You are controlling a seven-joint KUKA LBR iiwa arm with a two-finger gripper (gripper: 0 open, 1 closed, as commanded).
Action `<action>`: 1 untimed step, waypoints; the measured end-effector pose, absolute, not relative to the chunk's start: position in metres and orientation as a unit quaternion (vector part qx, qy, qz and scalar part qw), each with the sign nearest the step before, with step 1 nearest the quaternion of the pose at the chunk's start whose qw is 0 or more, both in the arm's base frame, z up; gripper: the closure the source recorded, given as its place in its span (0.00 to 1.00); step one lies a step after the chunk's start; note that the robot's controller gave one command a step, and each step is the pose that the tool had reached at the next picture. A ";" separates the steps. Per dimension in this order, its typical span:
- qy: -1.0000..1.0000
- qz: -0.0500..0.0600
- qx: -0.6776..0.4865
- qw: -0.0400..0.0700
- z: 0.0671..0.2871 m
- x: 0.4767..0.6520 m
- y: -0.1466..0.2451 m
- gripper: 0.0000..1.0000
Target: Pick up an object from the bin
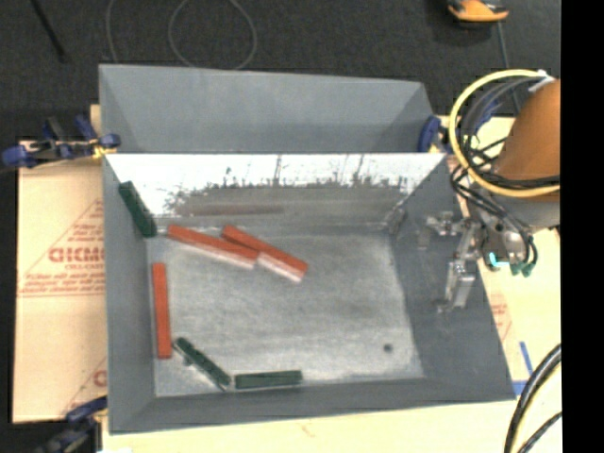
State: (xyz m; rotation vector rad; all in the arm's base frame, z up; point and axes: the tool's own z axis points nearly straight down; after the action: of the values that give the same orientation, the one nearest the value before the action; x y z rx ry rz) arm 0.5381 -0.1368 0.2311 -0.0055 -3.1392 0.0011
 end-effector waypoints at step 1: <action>-0.992 0.000 0.123 0.002 0.097 0.499 -0.159 0.00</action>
Offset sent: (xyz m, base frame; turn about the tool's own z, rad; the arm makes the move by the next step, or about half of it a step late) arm -0.0377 -0.0209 -0.1307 -0.2512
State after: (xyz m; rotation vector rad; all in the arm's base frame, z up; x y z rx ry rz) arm 0.4989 -0.1590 0.0973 0.3846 -3.1141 -0.0011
